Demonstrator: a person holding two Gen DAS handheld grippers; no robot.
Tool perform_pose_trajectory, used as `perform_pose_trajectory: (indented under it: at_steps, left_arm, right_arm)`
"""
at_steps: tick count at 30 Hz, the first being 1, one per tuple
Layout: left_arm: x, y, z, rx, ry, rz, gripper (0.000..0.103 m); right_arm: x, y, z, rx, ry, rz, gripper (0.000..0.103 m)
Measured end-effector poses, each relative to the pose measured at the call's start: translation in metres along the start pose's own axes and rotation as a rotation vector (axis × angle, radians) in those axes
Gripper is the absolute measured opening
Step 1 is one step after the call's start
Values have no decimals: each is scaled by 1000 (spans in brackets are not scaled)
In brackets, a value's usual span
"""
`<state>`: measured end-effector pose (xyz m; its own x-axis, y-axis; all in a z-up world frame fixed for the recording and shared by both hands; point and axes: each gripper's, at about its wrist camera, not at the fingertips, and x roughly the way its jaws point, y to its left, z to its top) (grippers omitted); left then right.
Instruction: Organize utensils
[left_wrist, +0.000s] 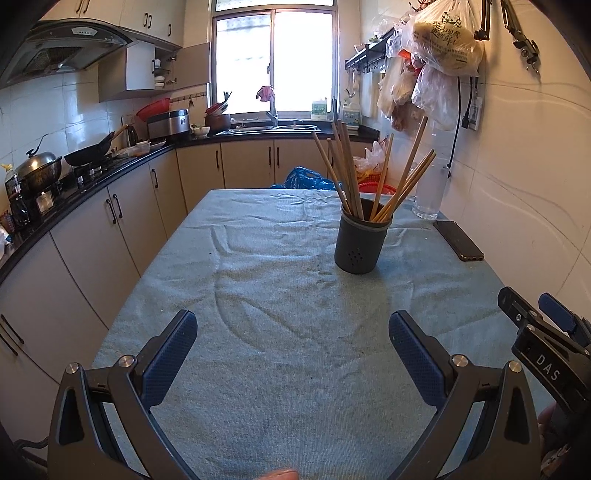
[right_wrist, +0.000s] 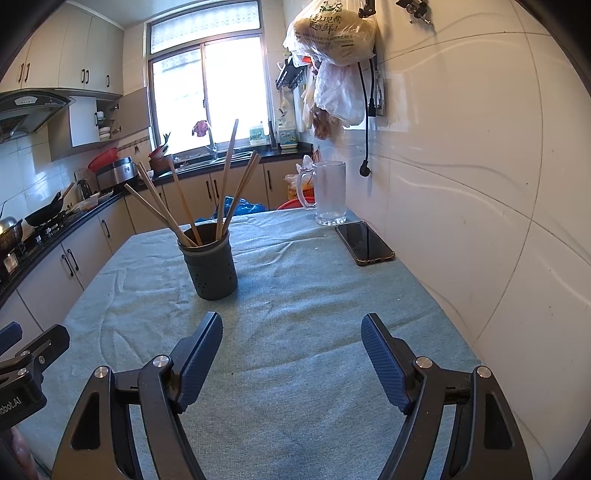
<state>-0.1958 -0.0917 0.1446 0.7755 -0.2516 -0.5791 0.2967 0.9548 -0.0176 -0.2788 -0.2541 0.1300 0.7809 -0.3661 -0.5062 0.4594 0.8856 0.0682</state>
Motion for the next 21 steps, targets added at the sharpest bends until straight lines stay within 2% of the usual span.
perform_pose_trajectory:
  at_steps: [21]
  left_arm:
    - [9, -3, -3, 6, 36, -6, 103]
  right_arm:
    - [4, -1, -2, 6, 6, 0, 82]
